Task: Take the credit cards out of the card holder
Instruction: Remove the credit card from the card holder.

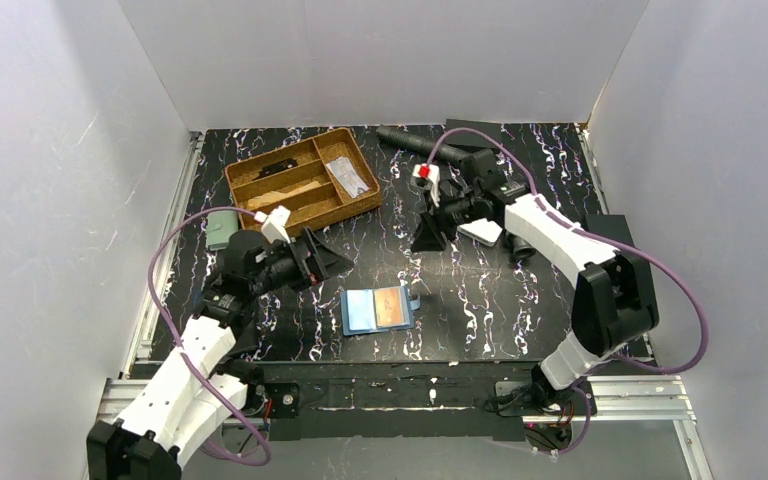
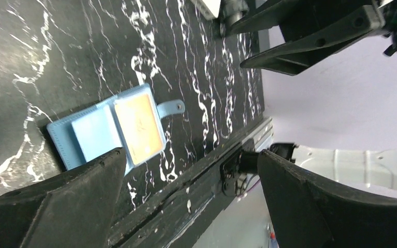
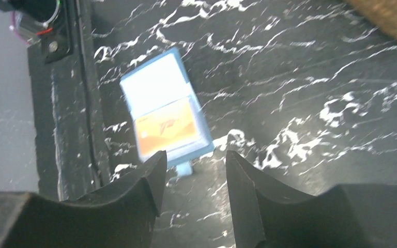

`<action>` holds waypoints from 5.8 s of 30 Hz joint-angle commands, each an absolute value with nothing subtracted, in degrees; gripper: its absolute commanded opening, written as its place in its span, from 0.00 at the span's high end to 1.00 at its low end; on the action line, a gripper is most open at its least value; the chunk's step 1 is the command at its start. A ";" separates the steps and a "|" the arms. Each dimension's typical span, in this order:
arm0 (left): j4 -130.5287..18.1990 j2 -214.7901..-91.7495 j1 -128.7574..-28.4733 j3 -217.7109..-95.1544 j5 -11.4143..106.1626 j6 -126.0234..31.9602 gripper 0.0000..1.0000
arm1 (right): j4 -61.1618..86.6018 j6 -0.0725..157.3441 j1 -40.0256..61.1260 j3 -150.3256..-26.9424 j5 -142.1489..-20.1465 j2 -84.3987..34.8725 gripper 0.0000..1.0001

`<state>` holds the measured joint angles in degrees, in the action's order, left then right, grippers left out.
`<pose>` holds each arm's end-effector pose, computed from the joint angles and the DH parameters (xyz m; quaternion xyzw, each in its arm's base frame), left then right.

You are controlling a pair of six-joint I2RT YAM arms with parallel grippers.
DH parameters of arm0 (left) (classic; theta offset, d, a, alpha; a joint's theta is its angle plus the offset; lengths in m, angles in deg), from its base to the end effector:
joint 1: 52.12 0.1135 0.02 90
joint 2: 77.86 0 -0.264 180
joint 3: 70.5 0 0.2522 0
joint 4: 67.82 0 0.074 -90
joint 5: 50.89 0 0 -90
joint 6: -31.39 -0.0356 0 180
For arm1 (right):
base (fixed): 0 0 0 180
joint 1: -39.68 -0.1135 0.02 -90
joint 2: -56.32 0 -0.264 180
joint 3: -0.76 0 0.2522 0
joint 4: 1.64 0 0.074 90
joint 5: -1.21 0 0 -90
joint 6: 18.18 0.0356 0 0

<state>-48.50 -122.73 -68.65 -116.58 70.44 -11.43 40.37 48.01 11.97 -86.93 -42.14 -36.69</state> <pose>0.1714 -0.0702 0.2726 -0.0532 0.7937 -0.4840 0.3647 0.2993 0.1865 0.2814 -0.5015 0.7077 0.3800 0.3213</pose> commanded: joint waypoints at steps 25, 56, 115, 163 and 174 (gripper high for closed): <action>-32.62 -151.12 -101.02 -134.68 34.54 -9.21 0.16 | 20.13 53.82 22.44 -59.64 -29.29 -21.59 0.42; -9.93 -180.70 -108.95 -159.07 24.61 0.47 0.38 | 20.12 55.59 22.90 -60.37 -29.64 -22.17 0.43; -18.73 -177.92 -104.82 -149.41 34.96 -3.78 0.63 | 18.68 57.93 23.33 -59.81 -26.60 -23.17 0.43; -48.94 -167.98 -96.87 -128.69 56.23 -6.86 0.67 | -8.29 97.54 9.31 -54.48 -33.71 -39.13 0.58; -50.29 -165.70 -96.21 -125.88 56.47 -6.64 0.67 | -6.25 97.23 8.65 -55.08 -36.55 -40.16 0.58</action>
<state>-51.97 -167.77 -96.50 -127.86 55.84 -6.08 -5.83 97.14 8.78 -53.99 -35.75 -40.17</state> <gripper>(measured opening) 0.530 0.423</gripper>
